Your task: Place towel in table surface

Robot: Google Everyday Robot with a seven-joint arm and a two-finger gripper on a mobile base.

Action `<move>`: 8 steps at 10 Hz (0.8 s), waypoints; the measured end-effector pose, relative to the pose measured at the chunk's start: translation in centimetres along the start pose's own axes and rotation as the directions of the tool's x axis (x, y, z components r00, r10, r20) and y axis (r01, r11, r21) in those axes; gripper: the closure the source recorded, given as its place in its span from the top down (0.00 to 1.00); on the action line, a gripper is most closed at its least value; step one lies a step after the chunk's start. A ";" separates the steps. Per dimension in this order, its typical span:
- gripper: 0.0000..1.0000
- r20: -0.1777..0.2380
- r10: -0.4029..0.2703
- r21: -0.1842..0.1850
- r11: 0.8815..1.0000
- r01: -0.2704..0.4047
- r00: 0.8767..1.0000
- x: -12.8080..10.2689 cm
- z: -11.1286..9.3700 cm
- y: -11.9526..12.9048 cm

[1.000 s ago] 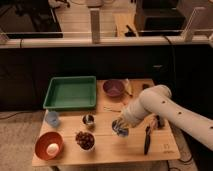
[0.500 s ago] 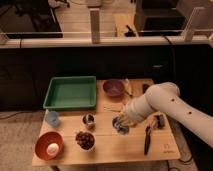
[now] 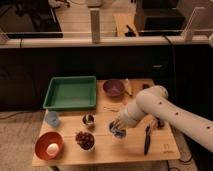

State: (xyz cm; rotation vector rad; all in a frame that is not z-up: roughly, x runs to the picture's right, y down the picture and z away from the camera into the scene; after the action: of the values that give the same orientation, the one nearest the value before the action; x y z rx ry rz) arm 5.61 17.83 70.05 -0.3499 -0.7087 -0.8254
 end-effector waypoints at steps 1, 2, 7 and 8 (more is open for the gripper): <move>0.19 0.003 0.008 -0.028 1.000 -0.008 1.000 -0.1 2.1 0.8; 0.18 0.007 0.017 -0.055 0.998 -0.017 1.000 -0.2 3.9 1.6; 0.19 0.051 0.083 -0.148 0.986 -0.074 0.995 -1.3 9.1 4.6; 0.24 0.055 0.091 -0.162 0.984 -0.081 0.994 -1.5 9.3 5.0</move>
State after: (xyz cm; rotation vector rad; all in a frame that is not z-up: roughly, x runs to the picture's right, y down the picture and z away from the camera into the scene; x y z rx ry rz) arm 4.71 26.92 75.63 -0.5482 -0.6821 -0.7938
